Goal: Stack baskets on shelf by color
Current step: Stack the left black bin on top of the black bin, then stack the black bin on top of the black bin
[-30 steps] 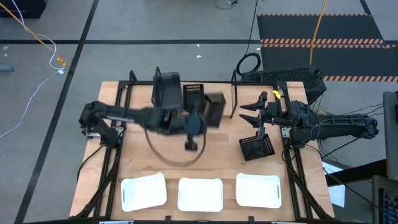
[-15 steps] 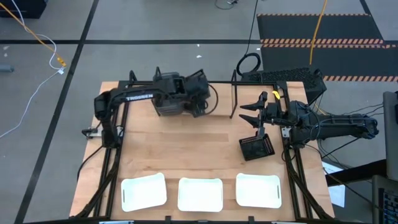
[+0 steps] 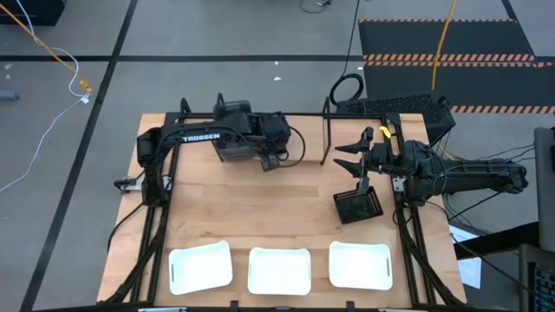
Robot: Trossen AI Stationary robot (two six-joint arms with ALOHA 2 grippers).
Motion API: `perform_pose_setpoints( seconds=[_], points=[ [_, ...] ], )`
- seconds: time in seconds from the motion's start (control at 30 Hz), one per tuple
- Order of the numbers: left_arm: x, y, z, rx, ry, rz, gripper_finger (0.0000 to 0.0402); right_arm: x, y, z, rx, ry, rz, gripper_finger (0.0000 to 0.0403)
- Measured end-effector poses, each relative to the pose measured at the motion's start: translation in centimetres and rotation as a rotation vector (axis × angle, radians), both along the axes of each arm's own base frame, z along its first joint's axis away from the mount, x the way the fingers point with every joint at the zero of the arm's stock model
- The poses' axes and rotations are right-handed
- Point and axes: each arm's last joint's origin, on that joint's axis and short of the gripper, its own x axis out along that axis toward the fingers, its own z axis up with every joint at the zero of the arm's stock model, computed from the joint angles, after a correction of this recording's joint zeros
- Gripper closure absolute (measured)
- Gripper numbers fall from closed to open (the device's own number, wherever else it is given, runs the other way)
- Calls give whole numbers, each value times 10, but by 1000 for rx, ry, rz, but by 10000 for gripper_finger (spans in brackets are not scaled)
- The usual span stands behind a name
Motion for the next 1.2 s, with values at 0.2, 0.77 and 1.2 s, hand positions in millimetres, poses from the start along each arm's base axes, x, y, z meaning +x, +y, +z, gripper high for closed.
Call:
perform_pose_setpoints(
  seconds=[0.2,0.77,1.2],
  points=[
    [1,-1,-4,6,38,-38,380,0,0,0,5,4,2,244],
    [4,-6,-5,45,50,-101,251,0,0,-1,-1,8,2,244],
    [80,-74,-9,217,-448,-613,222,-28,1,6,-40,-14,-26,244]
  ],
)
